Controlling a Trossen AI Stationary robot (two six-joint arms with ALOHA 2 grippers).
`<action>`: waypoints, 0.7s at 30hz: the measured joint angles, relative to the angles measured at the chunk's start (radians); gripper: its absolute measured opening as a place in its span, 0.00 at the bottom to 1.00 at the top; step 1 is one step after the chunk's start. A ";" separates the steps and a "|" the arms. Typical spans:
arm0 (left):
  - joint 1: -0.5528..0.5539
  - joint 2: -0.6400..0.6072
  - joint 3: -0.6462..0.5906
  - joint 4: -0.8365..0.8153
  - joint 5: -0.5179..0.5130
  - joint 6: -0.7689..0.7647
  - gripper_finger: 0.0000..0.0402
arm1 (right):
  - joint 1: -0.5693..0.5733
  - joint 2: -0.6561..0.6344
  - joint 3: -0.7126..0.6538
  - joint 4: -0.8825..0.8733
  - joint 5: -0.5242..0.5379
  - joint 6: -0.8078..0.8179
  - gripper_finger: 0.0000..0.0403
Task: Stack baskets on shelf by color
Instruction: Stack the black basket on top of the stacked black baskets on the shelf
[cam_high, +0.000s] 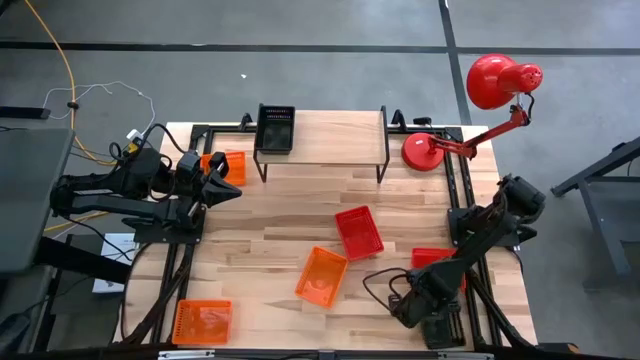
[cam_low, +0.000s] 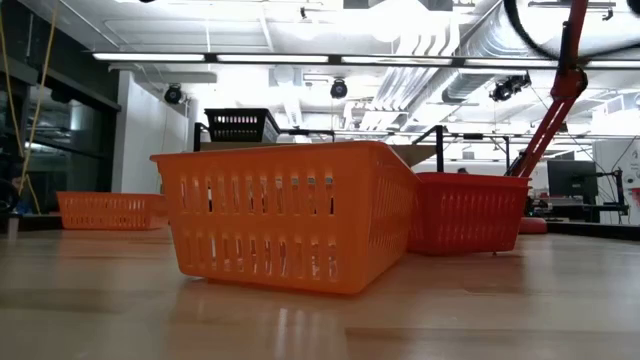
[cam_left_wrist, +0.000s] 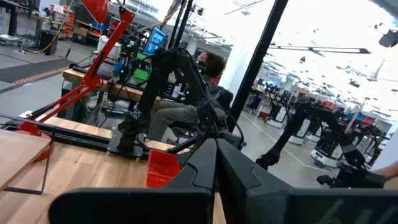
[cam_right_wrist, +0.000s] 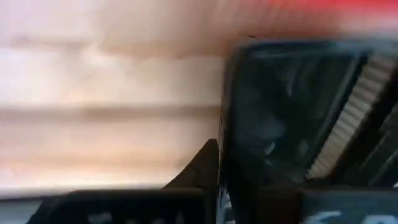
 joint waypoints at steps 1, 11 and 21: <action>0.000 0.000 0.000 0.000 0.000 0.000 0.00 | 0.000 -0.020 0.000 0.014 0.001 -0.005 0.04; 0.000 -0.002 0.000 0.001 0.000 -0.023 0.00 | -0.056 -0.300 0.000 0.383 0.026 -0.297 0.00; 0.000 -0.002 0.000 0.018 0.000 -0.047 0.00 | -0.444 -0.315 0.177 0.513 0.061 -1.109 0.00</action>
